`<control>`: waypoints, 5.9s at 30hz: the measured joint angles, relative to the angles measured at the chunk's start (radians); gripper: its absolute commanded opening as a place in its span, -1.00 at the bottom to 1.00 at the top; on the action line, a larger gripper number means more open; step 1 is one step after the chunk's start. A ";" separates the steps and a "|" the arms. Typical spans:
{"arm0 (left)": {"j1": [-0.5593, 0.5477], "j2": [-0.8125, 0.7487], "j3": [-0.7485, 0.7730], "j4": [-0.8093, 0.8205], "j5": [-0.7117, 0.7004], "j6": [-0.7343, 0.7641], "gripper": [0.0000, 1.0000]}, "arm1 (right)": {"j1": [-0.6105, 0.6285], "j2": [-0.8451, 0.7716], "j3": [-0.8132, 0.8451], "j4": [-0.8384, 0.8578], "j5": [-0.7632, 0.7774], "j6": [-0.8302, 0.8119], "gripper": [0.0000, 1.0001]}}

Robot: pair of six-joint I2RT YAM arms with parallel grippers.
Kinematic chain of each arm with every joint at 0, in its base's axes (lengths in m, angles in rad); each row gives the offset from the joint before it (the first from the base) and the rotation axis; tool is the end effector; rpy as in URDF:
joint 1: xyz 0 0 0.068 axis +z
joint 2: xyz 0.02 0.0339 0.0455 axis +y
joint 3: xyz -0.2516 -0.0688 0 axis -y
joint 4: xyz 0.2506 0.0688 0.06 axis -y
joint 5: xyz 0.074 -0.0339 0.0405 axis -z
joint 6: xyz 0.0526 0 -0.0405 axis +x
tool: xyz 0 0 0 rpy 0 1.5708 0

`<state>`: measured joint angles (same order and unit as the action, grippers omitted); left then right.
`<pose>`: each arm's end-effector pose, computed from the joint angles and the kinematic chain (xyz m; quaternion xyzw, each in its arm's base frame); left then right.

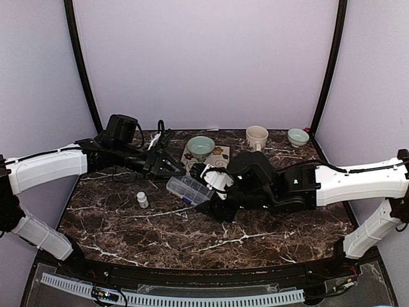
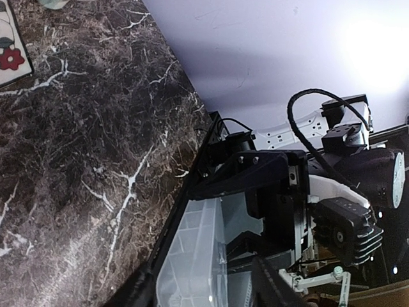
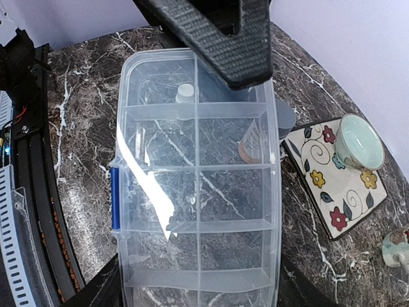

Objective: Sort the pills into containers
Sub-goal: Pass from the right arm to the left, then pass from the left arm to the right

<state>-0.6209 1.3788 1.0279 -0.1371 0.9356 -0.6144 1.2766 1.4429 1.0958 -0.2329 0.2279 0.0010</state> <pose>0.2364 -0.2211 0.2814 0.2349 0.7642 -0.5814 0.1512 0.1125 0.3303 0.2656 -0.4770 0.7344 0.2013 0.4388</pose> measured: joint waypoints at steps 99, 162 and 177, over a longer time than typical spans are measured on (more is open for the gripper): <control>0.005 0.026 -0.323 0.898 -0.571 -0.564 -1.00 | -0.286 0.312 -0.237 1.310 -0.339 1.447 0.48; 0.029 0.027 -0.274 0.790 -0.505 -0.500 -1.00 | -0.318 0.384 -0.196 1.276 -0.392 1.408 -0.30; 0.034 0.027 -0.261 0.773 -0.515 -0.484 -1.00 | -0.322 0.381 -0.210 1.295 -0.393 1.432 -0.62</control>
<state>-0.5873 1.4059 0.7673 0.6361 0.4206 -1.0985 0.9543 1.8236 0.8860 1.0618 -0.1646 1.4334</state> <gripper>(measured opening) 0.239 0.232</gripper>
